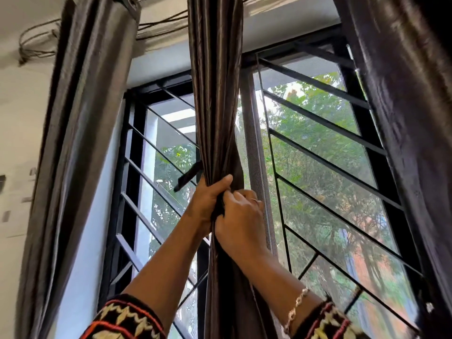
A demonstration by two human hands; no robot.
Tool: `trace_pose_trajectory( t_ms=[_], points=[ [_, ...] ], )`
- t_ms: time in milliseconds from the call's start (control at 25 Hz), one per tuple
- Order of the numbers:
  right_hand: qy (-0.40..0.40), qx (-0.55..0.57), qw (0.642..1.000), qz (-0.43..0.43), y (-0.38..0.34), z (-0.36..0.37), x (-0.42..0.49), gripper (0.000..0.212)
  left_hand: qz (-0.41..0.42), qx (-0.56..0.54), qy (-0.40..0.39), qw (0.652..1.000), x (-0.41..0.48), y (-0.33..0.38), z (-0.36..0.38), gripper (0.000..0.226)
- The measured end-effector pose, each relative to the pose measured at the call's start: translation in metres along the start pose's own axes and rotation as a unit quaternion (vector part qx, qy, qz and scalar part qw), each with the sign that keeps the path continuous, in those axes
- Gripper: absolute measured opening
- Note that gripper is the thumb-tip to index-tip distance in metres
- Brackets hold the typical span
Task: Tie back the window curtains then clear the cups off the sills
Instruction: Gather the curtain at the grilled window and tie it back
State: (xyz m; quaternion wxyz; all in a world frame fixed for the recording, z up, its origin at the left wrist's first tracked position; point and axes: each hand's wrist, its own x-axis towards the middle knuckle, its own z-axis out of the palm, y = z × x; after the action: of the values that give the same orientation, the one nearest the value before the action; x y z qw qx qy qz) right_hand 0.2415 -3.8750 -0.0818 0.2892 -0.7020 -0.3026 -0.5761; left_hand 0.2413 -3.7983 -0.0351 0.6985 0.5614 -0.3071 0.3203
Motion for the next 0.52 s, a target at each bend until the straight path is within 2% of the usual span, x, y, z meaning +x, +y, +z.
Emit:
trace_pose_trajectory(
  t_ms=[80, 120, 200, 280, 360, 440, 480, 520],
  points=[
    [0.046, 0.103, 0.993, -0.039, 0.008, 0.005, -0.015, 0.041, 0.005, 0.014, 0.047, 0.999, -0.001, 0.002, -0.001, 0.031],
    [0.055, 0.204, 0.977, -0.019, 0.012, 0.006, -0.021, 0.043, 0.005, 0.008, 0.058, 0.998, -0.001, 0.003, -0.004, 0.03],
    [0.087, 0.388, 0.912, 0.095, 0.021, 0.007, -0.024, 0.033, -0.002, -0.004, 0.06, 0.998, -0.004, 0.007, -0.005, 0.023],
    [0.132, 0.417, 0.87, 0.226, 0.031, 0.004, -0.018, 0.014, -0.01, -0.025, 0.031, 0.999, -0.008, 0.01, -0.002, 0.012],
    [0.05, 0.471, 0.829, 0.298, 0.036, -0.004, -0.006, 0.008, -0.019, -0.057, -0.005, 0.998, -0.012, 0.013, 0.002, 0.015],
    [-0.086, 0.608, 0.74, 0.274, 0.032, -0.016, 0.009, 0.017, -0.037, -0.083, -0.031, 0.995, -0.013, 0.016, 0.004, 0.013],
    [-0.133, 0.644, 0.707, 0.259, 0.029, -0.023, 0.015, 0.022, -0.046, -0.095, -0.039, 0.994, -0.014, 0.018, 0.004, 0.009],
    [-0.168, 0.649, 0.701, 0.245, 0.026, -0.029, 0.02, 0.024, -0.05, -0.106, -0.045, 0.992, -0.015, 0.02, 0.003, 0.006]
  ],
)
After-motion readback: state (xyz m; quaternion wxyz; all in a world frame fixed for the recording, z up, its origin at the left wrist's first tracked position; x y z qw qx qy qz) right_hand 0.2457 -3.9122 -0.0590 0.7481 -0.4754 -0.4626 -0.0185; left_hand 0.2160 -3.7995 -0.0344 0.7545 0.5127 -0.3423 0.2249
